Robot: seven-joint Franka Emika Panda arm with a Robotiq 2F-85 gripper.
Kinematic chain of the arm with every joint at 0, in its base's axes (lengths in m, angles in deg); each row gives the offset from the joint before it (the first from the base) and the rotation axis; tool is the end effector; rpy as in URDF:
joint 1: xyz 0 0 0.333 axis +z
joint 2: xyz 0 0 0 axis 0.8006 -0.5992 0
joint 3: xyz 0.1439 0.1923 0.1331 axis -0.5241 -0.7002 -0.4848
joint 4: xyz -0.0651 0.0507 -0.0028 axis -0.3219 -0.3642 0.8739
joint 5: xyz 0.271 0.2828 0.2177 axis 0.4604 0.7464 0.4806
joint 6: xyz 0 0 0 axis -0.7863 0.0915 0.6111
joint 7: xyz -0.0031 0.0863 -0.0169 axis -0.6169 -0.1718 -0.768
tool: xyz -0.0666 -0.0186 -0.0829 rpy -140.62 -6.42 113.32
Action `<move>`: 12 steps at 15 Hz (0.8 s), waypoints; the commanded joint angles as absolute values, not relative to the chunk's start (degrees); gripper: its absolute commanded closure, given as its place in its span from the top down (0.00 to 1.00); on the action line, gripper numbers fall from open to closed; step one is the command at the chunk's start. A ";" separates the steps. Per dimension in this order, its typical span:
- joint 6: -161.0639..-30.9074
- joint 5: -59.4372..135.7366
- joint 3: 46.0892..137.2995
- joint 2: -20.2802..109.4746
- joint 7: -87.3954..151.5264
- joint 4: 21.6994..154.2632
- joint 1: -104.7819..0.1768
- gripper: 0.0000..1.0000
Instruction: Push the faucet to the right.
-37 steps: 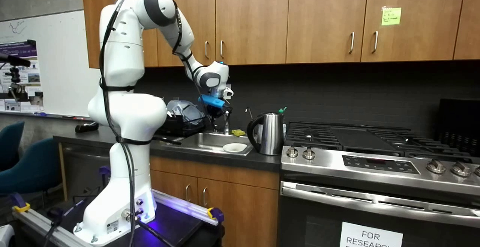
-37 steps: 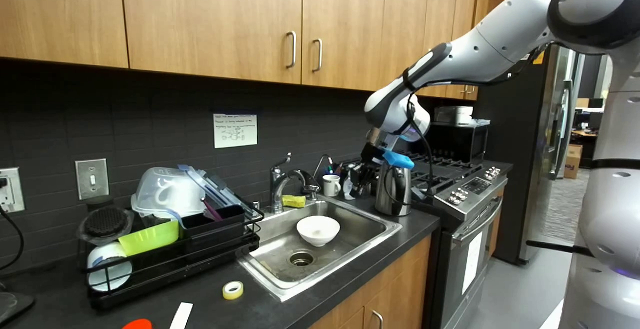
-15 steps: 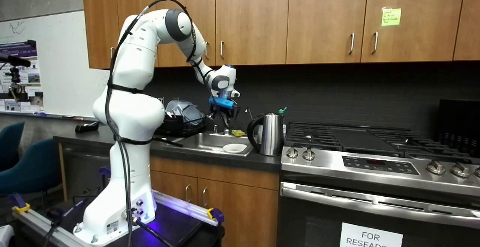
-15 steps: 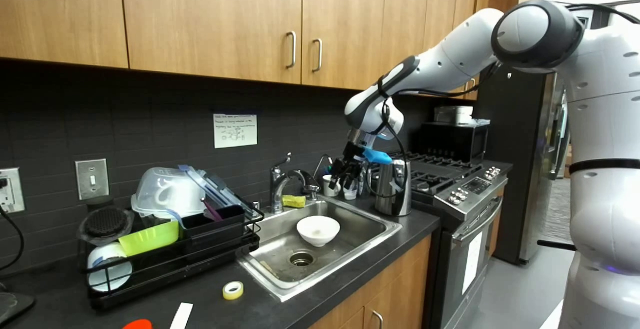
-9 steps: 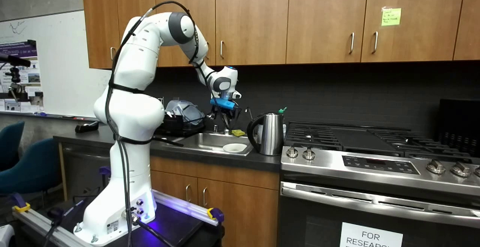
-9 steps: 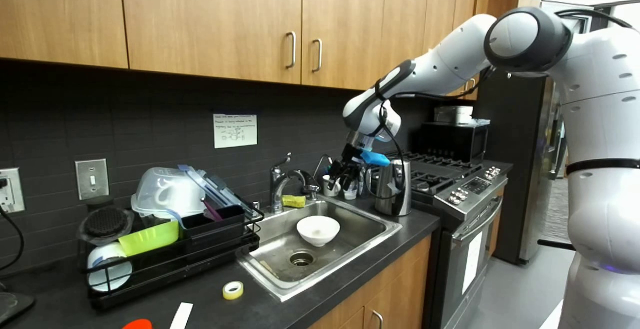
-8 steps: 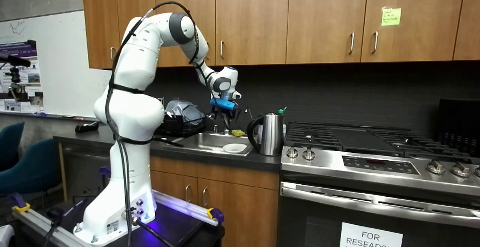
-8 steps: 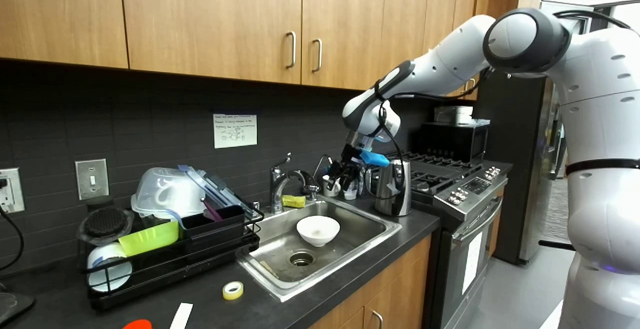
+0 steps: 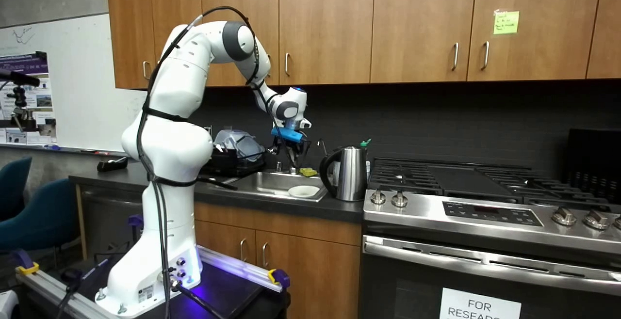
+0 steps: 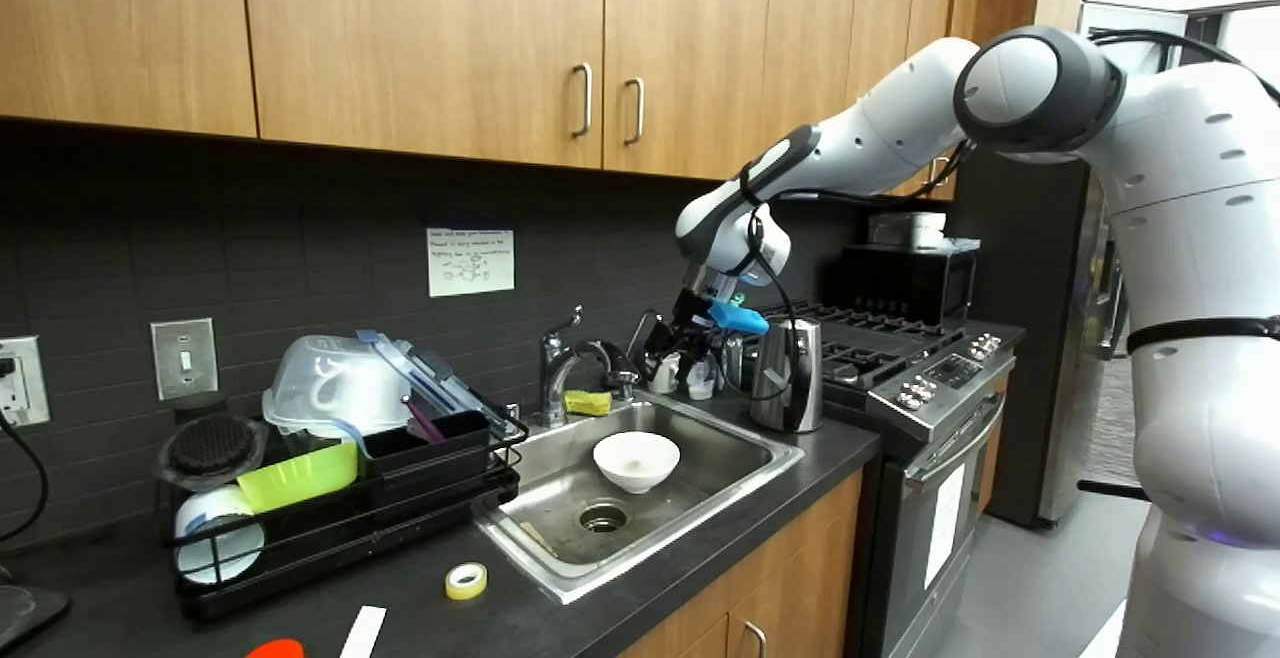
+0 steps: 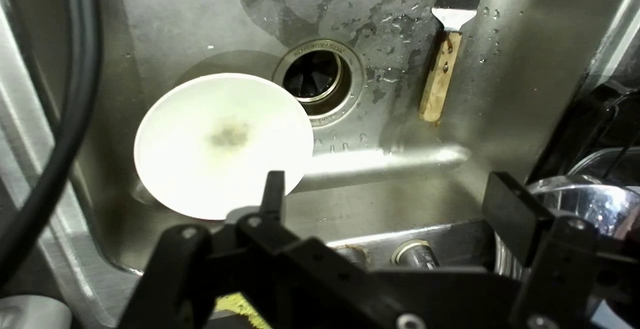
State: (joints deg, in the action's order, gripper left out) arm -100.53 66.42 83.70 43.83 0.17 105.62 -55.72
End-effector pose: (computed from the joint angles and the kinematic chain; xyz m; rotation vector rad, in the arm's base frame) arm 0.6686 0.0184 0.2828 -2.8147 -0.2678 -0.3894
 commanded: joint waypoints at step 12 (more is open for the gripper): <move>-99.54 50.18 83.95 50.23 18.49 106.78 -51.89 1.00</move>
State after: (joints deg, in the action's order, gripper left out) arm -100.51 54.02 83.65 47.15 14.23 105.51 -53.51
